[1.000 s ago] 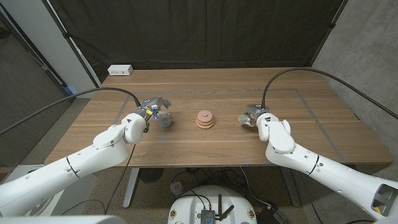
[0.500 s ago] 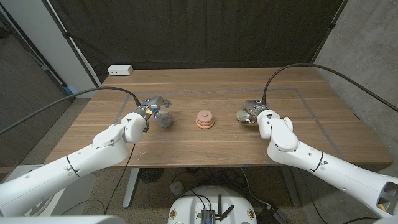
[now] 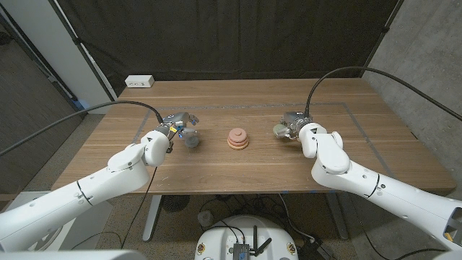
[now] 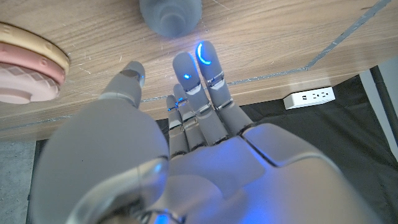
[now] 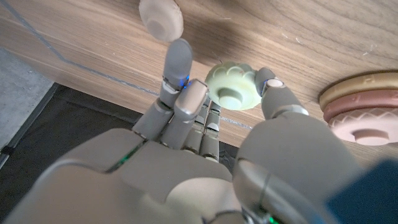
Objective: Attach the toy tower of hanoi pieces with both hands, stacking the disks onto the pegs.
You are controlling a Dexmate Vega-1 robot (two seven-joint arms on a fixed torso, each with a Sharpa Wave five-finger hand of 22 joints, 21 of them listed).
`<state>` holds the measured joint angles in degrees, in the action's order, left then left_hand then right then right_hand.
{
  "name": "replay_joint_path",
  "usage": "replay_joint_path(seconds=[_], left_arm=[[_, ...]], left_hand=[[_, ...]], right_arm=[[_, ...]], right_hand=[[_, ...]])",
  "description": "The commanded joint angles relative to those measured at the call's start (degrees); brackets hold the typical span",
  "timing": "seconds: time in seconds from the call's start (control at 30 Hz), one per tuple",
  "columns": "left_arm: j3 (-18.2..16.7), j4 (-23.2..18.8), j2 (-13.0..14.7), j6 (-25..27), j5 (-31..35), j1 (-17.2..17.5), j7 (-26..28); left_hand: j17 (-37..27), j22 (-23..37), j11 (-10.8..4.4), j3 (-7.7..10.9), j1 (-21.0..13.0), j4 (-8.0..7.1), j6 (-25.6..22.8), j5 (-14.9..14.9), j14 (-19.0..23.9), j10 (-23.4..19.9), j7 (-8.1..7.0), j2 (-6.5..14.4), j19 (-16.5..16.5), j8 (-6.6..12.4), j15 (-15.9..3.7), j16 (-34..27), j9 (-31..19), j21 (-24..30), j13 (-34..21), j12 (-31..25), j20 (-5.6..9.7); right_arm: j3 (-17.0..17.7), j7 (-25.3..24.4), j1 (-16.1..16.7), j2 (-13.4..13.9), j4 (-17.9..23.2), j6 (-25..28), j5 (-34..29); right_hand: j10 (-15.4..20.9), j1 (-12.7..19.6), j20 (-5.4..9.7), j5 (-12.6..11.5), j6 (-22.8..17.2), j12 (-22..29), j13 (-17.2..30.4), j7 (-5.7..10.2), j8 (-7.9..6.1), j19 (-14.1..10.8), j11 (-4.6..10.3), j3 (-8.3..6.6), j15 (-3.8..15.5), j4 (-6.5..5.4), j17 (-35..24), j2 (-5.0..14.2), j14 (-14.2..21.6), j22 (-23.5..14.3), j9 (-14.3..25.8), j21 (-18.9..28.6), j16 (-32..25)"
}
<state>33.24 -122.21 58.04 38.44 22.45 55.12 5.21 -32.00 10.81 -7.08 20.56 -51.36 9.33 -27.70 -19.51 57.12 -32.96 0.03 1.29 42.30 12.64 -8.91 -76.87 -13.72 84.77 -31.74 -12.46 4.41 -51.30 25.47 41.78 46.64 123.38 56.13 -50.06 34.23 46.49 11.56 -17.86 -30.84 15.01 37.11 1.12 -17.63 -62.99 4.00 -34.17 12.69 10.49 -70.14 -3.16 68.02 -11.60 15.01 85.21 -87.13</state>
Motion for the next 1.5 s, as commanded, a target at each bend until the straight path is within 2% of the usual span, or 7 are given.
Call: replay_joint_path(seconds=[0.03,0.37,0.6,1.1,1.5], left_arm=[[-0.2,-0.2,-0.2,0.1,0.0,0.3,0.4],[-0.8,-0.5,-0.1,-0.2,-0.3,0.9,1.1],[-1.6,-1.1,0.1,0.0,-1.1,1.8,1.8],[-2.3,-2.5,1.2,1.3,-1.1,3.1,2.6],[-2.9,-2.3,1.3,0.7,-1.8,3.9,3.8]], left_hand=[[-0.2,0.1,-0.16,0.5,-0.5,0.18,-0.6,-0.3,0.7,-0.4,-0.01,0.2,0.7,0.04,-3.7,0.0,-0.2,0.4,-0.2,0.0,7.39],[-0.2,0.1,-0.12,0.59,-0.6,0.19,-0.7,-0.2,0.7,-0.6,0.01,0.2,0.7,0.04,-3.7,0.0,-0.2,0.4,-0.2,0.0,7.41],[-0.2,0.1,-0.05,0.69,-0.6,0.18,-0.8,-0.2,0.6,-0.9,0.05,0.1,0.6,0.06,-3.69,0.1,-0.2,0.5,-0.3,-0.1,7.4],[-0.4,0.1,-0.33,0.89,-0.6,0.15,-0.9,-0.1,0.9,-0.8,-0.05,0.1,0.8,-0.02,-3.69,-0.1,-0.3,0.8,-0.4,0.1,7.38],[-0.2,0.1,-0.32,1.07,-0.7,0.2,-1.0,0.0,0.9,-1.2,-0.18,0.0,0.8,-0.04,-3.69,0.0,-0.4,1.0,-0.4,0.1,7.43]], right_arm=[[0.5,0.3,0.2,1.3,2.3,-0.9,0.0],[1.7,-0.2,1.1,2.0,3.3,-3.1,0.3],[3.0,-0.7,1.3,2.8,4.0,-7.7,1.6],[5.4,-3.1,1.9,1.6,3.8,-16.1,3.4],[5.6,-1.5,0.7,0.4,3.2,-22.3,2.5]], right_hand=[[3.7,5.1,1.22,-0.6,-2.0,0.1,0.4,1.26,-0.4,-0.5,2.85,-1.47,-0.16,-0.85,-0.3,5.31,0.6,-0.1,0.3,0.3,-0.6],[3.9,5.4,1.21,-0.8,-2.0,-0.1,0.9,1.3,-0.37,-0.5,3.1,-1.5,-0.16,-0.84,0.1,5.34,0.3,0.0,0.3,0.2,-0.2],[4.0,5.6,1.21,-0.9,-2.1,-0.3,1.0,1.28,-0.35,-0.6,3.06,-1.51,-0.16,-0.83,0.0,5.38,0.4,-0.1,0.3,0.3,-0.2],[4.2,6.2,1.2,-1.0,-2.2,-0.5,1.4,1.4,-0.36,-0.6,3.23,-1.56,-0.17,-0.65,0.0,5.28,0.4,-0.2,0.3,0.3,-0.3],[4.5,6.5,1.19,-1.1,-2.5,-0.7,1.5,1.46,-0.46,-0.6,3.27,-1.54,-0.19,-0.68,-0.2,5.27,0.7,-0.2,0.4,0.3,-0.6]])
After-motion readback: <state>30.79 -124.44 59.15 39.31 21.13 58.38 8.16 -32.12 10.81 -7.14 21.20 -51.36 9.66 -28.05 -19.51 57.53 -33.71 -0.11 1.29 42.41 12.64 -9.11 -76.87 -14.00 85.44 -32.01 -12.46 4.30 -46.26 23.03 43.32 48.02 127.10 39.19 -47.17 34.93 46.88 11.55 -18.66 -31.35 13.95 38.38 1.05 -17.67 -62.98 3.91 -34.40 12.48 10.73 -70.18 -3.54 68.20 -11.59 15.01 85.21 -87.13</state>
